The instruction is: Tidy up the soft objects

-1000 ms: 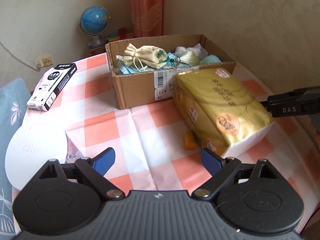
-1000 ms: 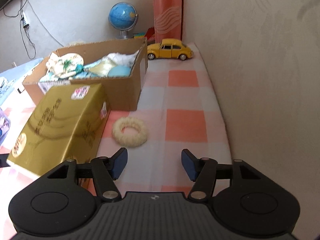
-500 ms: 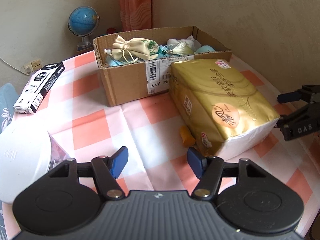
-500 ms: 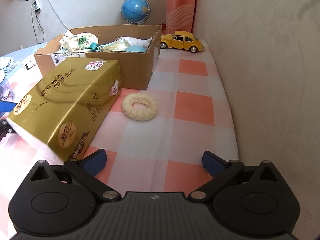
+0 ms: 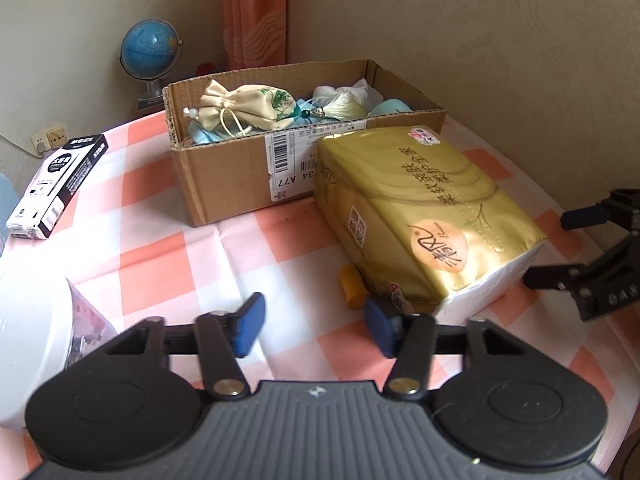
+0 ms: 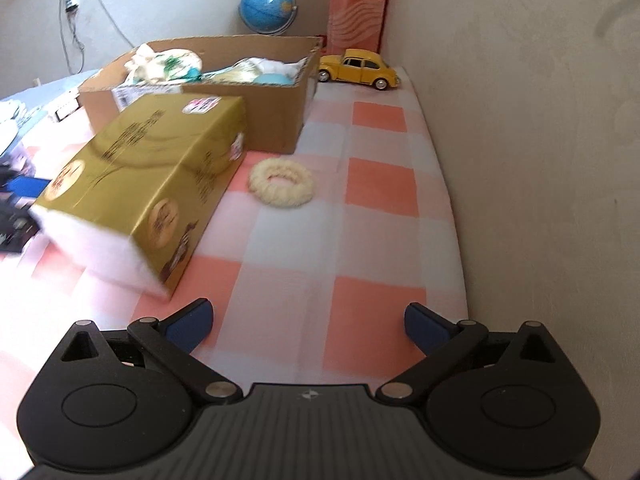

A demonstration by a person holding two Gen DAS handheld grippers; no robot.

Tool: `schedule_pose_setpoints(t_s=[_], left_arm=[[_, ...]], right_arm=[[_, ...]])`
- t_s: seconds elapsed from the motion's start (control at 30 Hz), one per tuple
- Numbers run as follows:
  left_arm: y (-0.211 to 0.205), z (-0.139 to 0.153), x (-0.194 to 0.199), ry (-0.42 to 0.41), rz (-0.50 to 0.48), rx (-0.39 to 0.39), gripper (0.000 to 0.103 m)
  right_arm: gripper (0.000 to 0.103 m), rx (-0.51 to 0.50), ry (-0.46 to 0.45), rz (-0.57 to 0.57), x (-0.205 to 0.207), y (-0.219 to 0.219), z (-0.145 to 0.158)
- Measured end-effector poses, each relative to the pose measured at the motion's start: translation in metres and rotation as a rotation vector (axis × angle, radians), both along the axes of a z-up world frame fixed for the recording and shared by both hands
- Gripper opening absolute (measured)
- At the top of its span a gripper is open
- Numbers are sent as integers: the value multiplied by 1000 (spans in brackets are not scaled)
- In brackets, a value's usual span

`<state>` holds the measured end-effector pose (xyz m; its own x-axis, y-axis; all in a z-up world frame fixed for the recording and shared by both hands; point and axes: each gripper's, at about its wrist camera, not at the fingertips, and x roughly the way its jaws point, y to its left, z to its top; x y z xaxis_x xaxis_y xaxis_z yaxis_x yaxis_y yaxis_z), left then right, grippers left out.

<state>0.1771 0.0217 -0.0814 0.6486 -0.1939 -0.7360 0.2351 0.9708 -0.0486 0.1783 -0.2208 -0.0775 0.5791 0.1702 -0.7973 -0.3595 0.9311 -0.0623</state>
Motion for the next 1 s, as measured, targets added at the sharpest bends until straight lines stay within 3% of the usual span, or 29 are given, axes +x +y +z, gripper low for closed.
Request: schedule_pose_setpoints(t_s=[0.13,0.33,0.47,0.53,0.57,0.63,0.77,0.83,1.0], left_arm=[[2,-3,2,-5,6,-4,52],[13,2,2,-32,131,50,49],[14,7,0,-35,94,-19,49],[9,7,1,-47,62,-17,48],[6,6,2,-47,50,-9,46],[5,4,6,-37,23,-36,30],[4,0,8,-37,-1,-44,23],[5,-1,7,-34,-22,-73,10],[6,2,0,-37,-29,-52,10]], right_arm=[[103,8,15,12,-11,0,0],[103,17,18,10,-16,2,0],[103,17,17,14,-17,2,0],[103,18,15,16,-17,2,0],[103,19,14,16,-18,2,0],[103,19,14,17,-18,2,1],[103,19,12,17,-18,2,1],[103,19,12,19,-19,1,1],[103,20,3,24,-20,0,1]])
